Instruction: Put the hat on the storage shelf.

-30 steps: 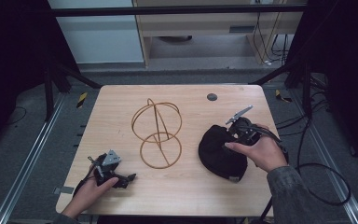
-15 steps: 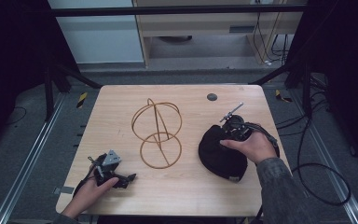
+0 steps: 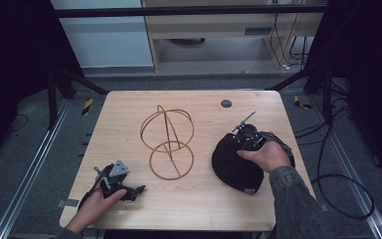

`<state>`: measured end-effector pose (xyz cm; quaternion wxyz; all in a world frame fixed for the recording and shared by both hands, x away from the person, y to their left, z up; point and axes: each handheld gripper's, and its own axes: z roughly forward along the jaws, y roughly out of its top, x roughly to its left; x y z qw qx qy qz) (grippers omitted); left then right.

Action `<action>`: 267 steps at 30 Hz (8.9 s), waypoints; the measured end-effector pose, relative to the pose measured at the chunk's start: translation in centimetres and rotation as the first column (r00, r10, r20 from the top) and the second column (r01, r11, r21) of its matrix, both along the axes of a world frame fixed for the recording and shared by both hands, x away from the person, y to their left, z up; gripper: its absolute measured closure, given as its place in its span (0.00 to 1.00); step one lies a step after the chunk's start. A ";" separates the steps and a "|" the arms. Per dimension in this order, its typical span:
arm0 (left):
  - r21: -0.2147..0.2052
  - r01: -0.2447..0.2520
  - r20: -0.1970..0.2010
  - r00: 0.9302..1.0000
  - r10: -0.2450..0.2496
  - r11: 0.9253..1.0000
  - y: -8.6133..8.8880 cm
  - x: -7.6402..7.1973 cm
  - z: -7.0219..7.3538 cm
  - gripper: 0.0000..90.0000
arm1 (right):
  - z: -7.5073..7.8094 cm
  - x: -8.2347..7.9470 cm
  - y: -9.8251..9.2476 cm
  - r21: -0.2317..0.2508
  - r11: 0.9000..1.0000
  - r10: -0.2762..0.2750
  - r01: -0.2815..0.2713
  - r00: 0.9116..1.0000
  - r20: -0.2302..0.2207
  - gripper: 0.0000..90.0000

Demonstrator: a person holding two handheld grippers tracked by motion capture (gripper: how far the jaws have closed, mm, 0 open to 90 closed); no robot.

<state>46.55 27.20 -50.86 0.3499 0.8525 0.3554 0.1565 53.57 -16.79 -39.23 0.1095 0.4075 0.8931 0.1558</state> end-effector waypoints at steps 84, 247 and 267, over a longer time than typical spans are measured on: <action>-0.004 -0.003 0.004 1.000 0.003 1.000 -0.1 0.0 0.0 0.00 | 12.9 -7.7 -1.3 0.329 0.940 -0.073 -0.096 0.881 0.467 0.87; 0.001 0.002 0.003 1.000 -0.002 1.000 0.0 0.0 0.0 0.00 | 15.5 0.5 18.9 0.258 0.914 0.216 -0.313 0.915 0.342 0.63; 0.001 0.002 0.003 1.000 -0.002 1.000 0.0 0.0 0.0 0.00 | 15.3 -0.9 18.4 0.285 0.900 0.225 -0.330 0.911 0.345 0.55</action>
